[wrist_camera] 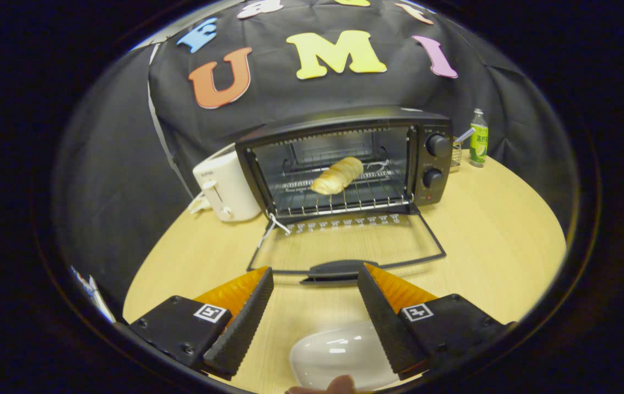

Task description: Open the toaster oven, put the food inside, and close the toaster oven door.

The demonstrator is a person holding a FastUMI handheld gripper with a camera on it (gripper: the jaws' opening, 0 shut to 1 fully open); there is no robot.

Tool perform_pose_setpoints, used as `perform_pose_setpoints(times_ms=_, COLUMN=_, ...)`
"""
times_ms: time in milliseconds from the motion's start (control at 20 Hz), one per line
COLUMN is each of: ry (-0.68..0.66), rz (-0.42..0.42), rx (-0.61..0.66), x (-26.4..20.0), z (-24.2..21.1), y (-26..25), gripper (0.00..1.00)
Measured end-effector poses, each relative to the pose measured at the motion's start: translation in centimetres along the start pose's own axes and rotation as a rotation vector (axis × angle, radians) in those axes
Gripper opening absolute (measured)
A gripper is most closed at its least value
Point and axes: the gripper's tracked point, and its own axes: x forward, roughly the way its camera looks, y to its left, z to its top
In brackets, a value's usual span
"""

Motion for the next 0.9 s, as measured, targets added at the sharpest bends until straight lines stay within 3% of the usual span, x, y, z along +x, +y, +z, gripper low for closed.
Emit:
perform_pose_setpoints(times_ms=450, ry=0.153, rz=-0.099, rx=-0.038, x=3.9, z=-3.2, y=-2.2, gripper=1.00)
perform_pose_setpoints(times_ms=900, ry=0.139, rz=-0.177, rx=-0.043, x=3.5, z=-2.0, y=-2.1, gripper=1.00)
